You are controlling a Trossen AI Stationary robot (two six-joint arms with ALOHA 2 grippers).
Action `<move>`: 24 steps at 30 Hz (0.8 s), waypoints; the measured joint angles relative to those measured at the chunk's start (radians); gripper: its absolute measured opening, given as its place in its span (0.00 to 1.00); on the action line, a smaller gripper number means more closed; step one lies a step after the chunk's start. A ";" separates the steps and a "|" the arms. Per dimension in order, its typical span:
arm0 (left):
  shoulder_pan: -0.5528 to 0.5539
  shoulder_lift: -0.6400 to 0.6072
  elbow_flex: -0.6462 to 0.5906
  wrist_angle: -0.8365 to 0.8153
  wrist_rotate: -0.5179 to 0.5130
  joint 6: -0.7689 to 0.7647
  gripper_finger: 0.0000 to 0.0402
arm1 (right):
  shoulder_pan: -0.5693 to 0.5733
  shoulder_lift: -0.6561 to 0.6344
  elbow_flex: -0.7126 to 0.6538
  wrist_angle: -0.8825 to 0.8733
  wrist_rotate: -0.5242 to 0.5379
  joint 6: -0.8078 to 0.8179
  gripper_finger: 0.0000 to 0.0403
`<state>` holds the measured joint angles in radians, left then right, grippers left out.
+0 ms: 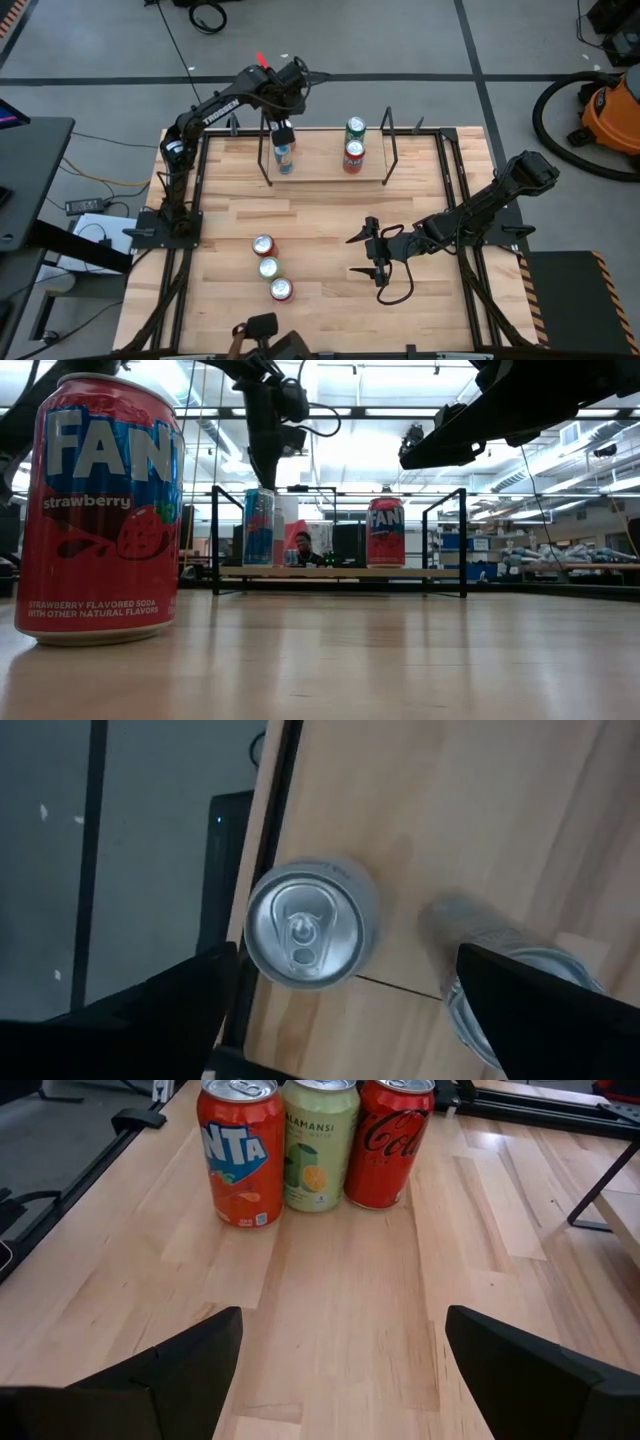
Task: Place canned beverage on shelf
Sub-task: Put the red-black soda can on the shelf
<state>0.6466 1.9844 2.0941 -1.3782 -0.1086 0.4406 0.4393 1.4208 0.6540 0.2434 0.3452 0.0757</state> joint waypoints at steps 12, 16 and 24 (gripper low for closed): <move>-0.070 -0.035 0.000 -0.084 -0.005 -0.023 0.97 | 0.000 0.000 0.000 -0.007 0.000 0.001 0.90; -0.124 -0.077 0.000 -0.088 -0.007 -0.064 0.97 | 0.000 0.000 0.000 -0.012 0.000 0.003 0.90; -0.316 -0.150 0.001 -0.109 -0.005 -0.196 0.97 | 0.000 0.000 0.000 -0.018 0.000 0.012 0.90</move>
<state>0.3304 1.8348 2.0949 -1.4870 -0.1139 0.2443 0.4393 1.4208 0.6544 0.2250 0.3454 0.0874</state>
